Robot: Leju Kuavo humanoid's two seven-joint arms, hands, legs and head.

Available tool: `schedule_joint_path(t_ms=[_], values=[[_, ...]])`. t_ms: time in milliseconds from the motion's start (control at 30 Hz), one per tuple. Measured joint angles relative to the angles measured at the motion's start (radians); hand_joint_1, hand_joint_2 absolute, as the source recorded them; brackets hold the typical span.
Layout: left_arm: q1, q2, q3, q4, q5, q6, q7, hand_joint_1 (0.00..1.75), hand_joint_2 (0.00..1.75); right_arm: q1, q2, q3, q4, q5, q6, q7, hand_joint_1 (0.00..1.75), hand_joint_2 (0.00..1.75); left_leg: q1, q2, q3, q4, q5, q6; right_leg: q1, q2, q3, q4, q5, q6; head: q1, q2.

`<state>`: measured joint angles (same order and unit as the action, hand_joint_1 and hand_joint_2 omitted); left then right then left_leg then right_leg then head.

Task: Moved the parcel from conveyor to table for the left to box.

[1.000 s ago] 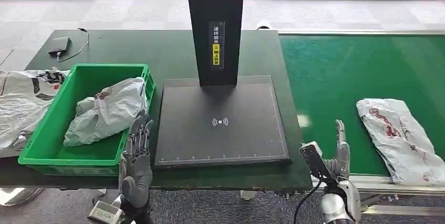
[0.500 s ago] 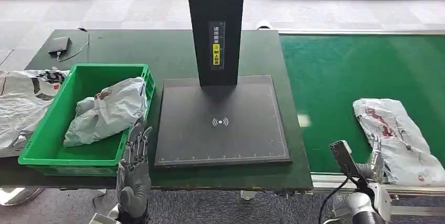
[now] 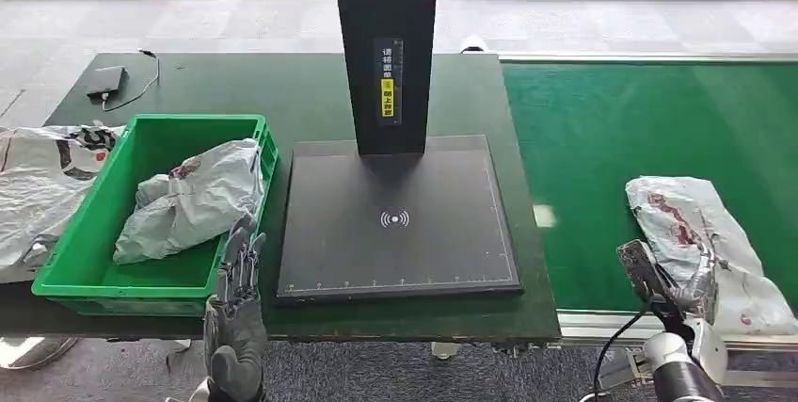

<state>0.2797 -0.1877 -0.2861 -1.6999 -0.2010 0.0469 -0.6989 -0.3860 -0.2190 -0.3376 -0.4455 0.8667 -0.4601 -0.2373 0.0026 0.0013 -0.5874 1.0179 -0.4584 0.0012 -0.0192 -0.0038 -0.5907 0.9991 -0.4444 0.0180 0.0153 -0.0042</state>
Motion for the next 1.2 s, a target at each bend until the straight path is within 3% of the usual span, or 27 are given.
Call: schedule_joint_path(t_ms=[433,767,800,1000,1033,1100,1133,1167,1200], values=[[0.02,-0.002,0.0,-0.002,-0.003,-0.011,0.0,0.0,0.0,0.002,-0.017,-0.024,0.041,0.005,-0.005,0.049,0.0,1.75,0.0,-0.001,0.0,0.0,0.0,0.0,0.0,-0.001,0.0,0.0,0.0,0.0,0.0,0.0],[-0.016,0.001,0.003,0.063,0.021,-0.111,0.0,0.0,0.0,0.159,-0.061,-0.156,0.043,0.005,0.064,0.056,0.0,1.75,0.0,-0.006,0.0,0.0,-0.002,0.002,0.0,-0.007,0.002,-0.001,-0.004,0.002,0.0,0.0],[-0.023,0.002,0.004,0.073,0.023,-0.118,0.0,0.0,0.0,0.167,-0.061,-0.161,0.043,0.016,0.077,0.066,0.0,0.0,0.0,-0.006,0.001,0.0,-0.002,0.002,0.0,-0.007,0.003,-0.001,-0.004,0.002,0.0,0.0],[-0.056,0.01,0.005,0.128,0.031,-0.137,0.0,0.0,0.0,0.199,-0.075,-0.18,0.05,0.125,0.195,0.159,0.0,0.0,0.001,-0.005,0.008,0.0,-0.005,0.001,0.001,-0.006,0.008,-0.003,-0.006,0.002,0.0,0.0],[-0.059,0.01,0.006,0.135,0.031,-0.137,0.0,0.0,0.0,0.202,-0.076,-0.183,0.053,0.14,0.212,0.159,0.0,1.75,0.001,-0.005,0.008,0.0,-0.005,0.001,0.001,-0.006,0.009,-0.003,-0.006,0.002,0.0,0.0],[-0.064,0.011,0.006,0.146,0.031,-0.138,0.0,0.0,0.0,0.209,-0.077,-0.183,0.055,0.157,0.224,0.159,0.09,1.75,0.001,-0.005,0.009,0.0,-0.005,0.001,0.001,-0.006,0.011,-0.004,-0.006,0.002,0.0,0.0],[-0.066,0.012,0.006,0.151,0.031,-0.138,0.0,0.0,0.0,0.209,-0.077,-0.183,0.056,0.168,0.228,0.156,0.58,1.75,0.001,-0.005,0.01,0.0,-0.005,0.002,0.001,-0.006,0.011,-0.004,-0.006,0.002,0.0,0.0],[-0.069,0.012,0.006,0.157,0.031,-0.138,0.0,0.0,0.0,0.21,-0.076,-0.184,0.056,0.181,0.235,0.148,1.75,1.75,0.001,-0.004,0.01,0.0,-0.005,0.002,0.002,-0.005,0.013,-0.005,-0.006,0.002,0.0,0.0],[-0.07,0.012,0.006,0.161,0.03,-0.138,0.0,0.0,0.0,0.21,-0.076,-0.184,0.056,0.194,0.239,0.137,1.75,1.75,0.002,-0.004,0.011,0.0,-0.006,0.003,0.002,-0.005,0.014,-0.005,-0.006,0.002,0.0,0.0]])
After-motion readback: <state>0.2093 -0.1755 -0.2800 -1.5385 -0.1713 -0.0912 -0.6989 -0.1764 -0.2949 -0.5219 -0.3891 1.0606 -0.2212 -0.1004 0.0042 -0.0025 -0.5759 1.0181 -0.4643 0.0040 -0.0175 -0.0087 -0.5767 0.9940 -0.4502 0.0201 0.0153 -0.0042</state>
